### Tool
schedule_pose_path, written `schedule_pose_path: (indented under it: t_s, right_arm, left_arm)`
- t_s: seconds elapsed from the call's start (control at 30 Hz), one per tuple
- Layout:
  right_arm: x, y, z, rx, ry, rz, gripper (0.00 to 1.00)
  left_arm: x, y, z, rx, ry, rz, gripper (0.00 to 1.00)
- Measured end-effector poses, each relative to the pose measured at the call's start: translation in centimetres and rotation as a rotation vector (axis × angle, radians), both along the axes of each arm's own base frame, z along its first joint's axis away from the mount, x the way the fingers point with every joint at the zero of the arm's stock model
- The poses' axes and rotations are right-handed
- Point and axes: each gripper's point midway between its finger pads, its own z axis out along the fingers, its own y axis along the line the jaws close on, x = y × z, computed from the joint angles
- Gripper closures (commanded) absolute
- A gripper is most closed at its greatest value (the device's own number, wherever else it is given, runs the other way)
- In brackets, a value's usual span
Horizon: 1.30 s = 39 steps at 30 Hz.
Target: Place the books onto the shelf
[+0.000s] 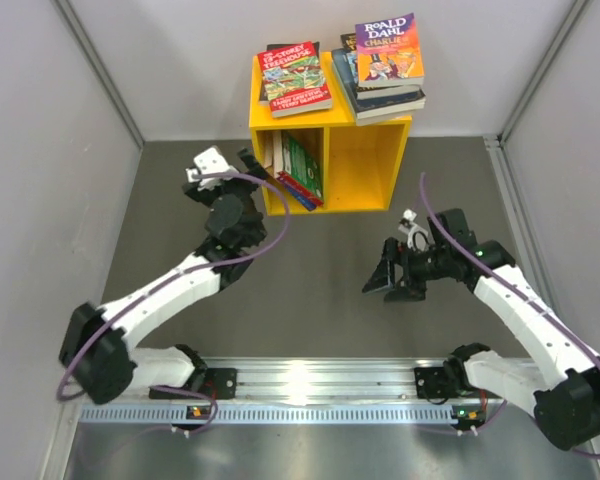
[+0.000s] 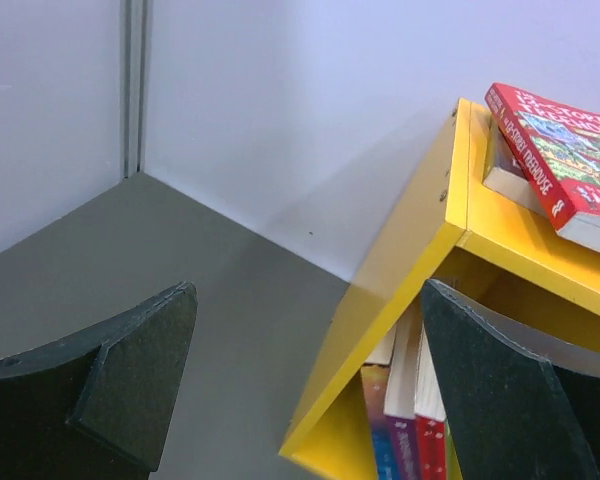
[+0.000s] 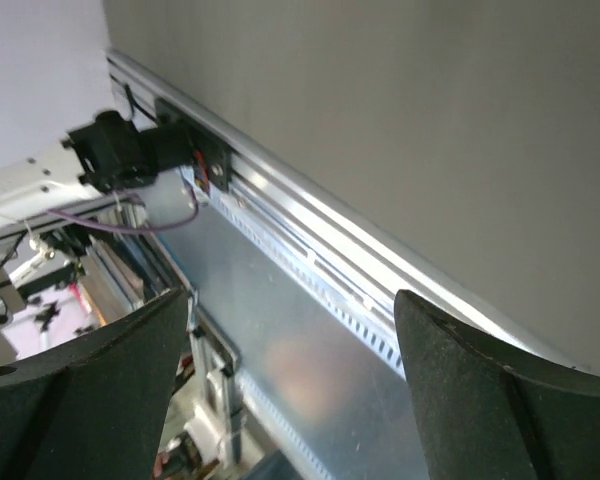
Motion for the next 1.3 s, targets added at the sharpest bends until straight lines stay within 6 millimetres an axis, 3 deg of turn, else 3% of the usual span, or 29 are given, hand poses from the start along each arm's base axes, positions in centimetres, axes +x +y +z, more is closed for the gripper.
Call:
schedule_pose_path:
  t_s: [0.1, 0.2, 0.37, 0.5, 0.7, 0.87, 1.03, 1.2, 1.3]
  right_arm:
    - [1.4, 0.2, 2.7, 0.017, -0.107, -0.025, 0.16]
    - [2.8, 0.2, 5.6, 0.037, -0.229, -0.061, 0.14]
    - [4.2, -0.2, 9.6, 0.064, -0.388, -0.125, 0.08]
    - [4.4, -0.6, 11.9, 0.083, -0.472, -0.166, 0.02]
    - [3.1, -2.3, 16.1, 0.136, -0.679, -0.249, 0.00]
    - [1.6, -3.6, 18.3, 0.169, -0.786, -0.294, 0.00]
    - [1.1, -4.3, 18.6, 0.173, -0.791, -0.340, 0.00]
    - [-0.2, -5.3, 18.1, 0.172, -0.787, -0.381, 0.00]
    - [-0.4, -5.4, 17.7, 0.162, -0.772, -0.388, 0.00]
  left_arm:
    - [-2.5, 1.5, 1.1, 0.019, 0.037, -0.052, 0.01]
    - [-5.2, 3.3, 0.3, 0.058, 0.097, -0.096, 0.01]
    - [-9.2, 6.2, -5.6, 0.092, 0.218, -0.138, 0.02]
    - [-10.7, 6.6, -9.7, 0.056, 0.277, -0.192, 0.03]
    - [-10.6, 6.7, -17.3, 0.133, 0.460, -0.175, 0.01]
    - [-9.8, 8.9, -23.2, 0.252, 0.613, -0.085, 0.01]
    - [-8.5, 11.9, -26.4, 0.241, 0.680, -0.002, 0.01]
    - [-7.9, 13.3, -28.7, 0.230, 0.692, 0.012, 0.01]
    - [-6.4, 13.6, -29.2, 0.218, 0.686, -0.004, 0.01]
